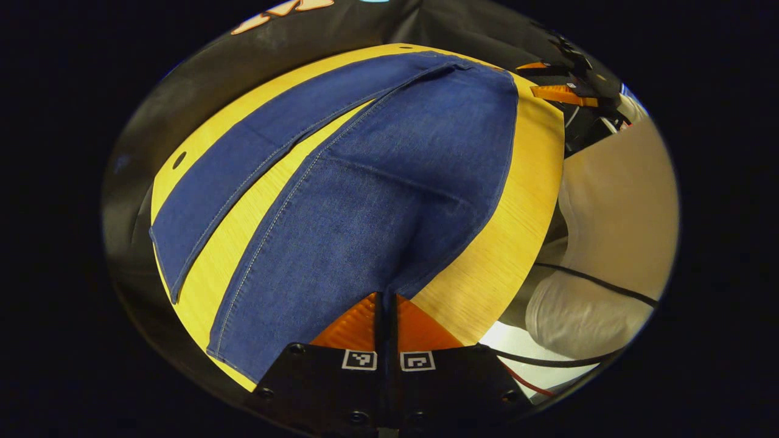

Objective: Grasp the waist and the cuffs of the jeans and fold them to make the two legs overlap; first hold the waist and fold one-third of the jeans toward the cuffs, then hold the cuffs and fold the remaining one-third in the same direction to finish folding.

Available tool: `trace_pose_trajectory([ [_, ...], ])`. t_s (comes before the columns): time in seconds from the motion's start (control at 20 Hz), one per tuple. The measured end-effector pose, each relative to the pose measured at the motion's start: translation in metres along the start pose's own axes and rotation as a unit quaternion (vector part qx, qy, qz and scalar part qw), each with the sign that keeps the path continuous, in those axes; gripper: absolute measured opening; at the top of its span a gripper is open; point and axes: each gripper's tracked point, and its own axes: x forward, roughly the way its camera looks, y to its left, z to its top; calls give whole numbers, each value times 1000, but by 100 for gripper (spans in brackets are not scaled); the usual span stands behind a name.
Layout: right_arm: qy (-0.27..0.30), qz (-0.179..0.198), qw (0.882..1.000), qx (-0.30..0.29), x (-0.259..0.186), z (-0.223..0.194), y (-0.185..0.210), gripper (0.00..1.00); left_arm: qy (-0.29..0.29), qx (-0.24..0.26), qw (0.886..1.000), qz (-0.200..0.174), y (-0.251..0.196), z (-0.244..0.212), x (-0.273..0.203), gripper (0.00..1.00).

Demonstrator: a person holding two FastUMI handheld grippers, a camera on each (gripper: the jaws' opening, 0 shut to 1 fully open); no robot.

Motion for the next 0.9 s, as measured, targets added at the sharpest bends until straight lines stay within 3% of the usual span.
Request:
trace_pose_trajectory([
  [0.3, 91, 63, 990, -90, 19, -51, -54, 100, 22, -29, 999, 18, -1, 0, 1, 0],
  [0.7, 177, 148, 971, -64, 42, -80, -78, 100, 29, -42, 998, 27, -1, 0, 1, 0],
  [0.9, 170, 159, 969, -83, 42, -79, -80, 94, 28, -47, 998, 22, 0, 0, 3, 0],
])
